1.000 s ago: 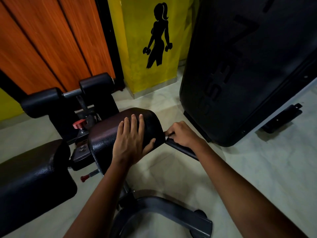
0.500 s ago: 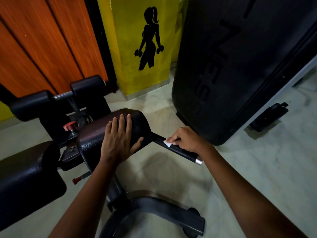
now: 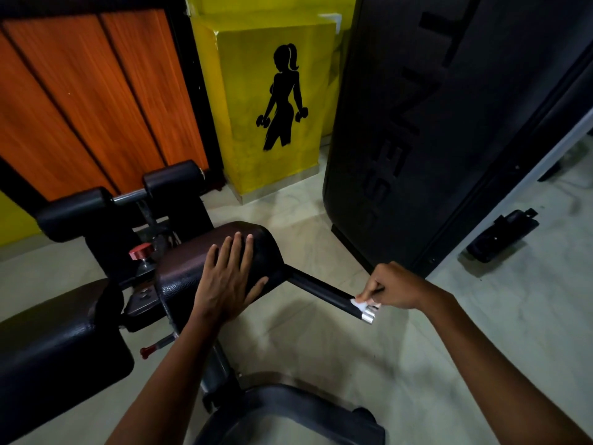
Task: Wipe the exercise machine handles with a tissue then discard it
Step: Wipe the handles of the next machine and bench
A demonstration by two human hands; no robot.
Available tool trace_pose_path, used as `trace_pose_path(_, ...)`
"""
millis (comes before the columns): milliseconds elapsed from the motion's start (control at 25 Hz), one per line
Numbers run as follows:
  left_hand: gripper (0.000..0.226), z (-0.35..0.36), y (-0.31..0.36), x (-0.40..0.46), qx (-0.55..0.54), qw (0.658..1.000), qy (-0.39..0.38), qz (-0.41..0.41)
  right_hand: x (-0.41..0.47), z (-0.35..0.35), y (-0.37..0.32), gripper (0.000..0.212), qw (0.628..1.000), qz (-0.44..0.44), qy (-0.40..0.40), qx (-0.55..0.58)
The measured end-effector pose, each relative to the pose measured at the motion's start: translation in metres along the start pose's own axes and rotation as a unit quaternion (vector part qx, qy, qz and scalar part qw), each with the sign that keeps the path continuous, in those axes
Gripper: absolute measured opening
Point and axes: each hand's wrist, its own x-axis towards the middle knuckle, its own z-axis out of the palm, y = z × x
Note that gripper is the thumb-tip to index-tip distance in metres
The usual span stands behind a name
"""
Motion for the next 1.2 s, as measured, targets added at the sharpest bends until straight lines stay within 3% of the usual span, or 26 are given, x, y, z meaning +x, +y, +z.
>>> trace_pose_path(200, 0.082, 0.008, -0.003, 0.003, 0.002, 1.000, 0.002, 0.005, 0.066, 0.017, -0.030, 0.020, 0.993, -0.038, 0.107, 0.028)
trace_pose_path(320, 0.082, 0.015, -0.004, 0.006, 0.008, 1.000, 0.014, 0.008, 0.113, 0.043, -0.061, 0.024, 0.989, -0.066, 0.124, 0.053)
trace_pose_path(480, 0.082, 0.018, -0.004, 0.007, 0.025, 0.999, 0.033, 0.008, 0.137, 0.062, -0.070, 0.034, 0.994, -0.042, 0.076, 0.064)
trace_pose_path(800, 0.083, 0.018, -0.004, 0.005, 0.039, 0.999, 0.028, 0.004, 0.123, 0.042, -0.058, 0.024, 0.994, -0.024, 0.033, 0.099)
trace_pose_path(1200, 0.082, 0.013, -0.002, 0.005, 0.039, 0.998, 0.040, 0.005, 0.083, 0.031, -0.018, 0.036, 0.968, 0.063, -0.023, 0.242)
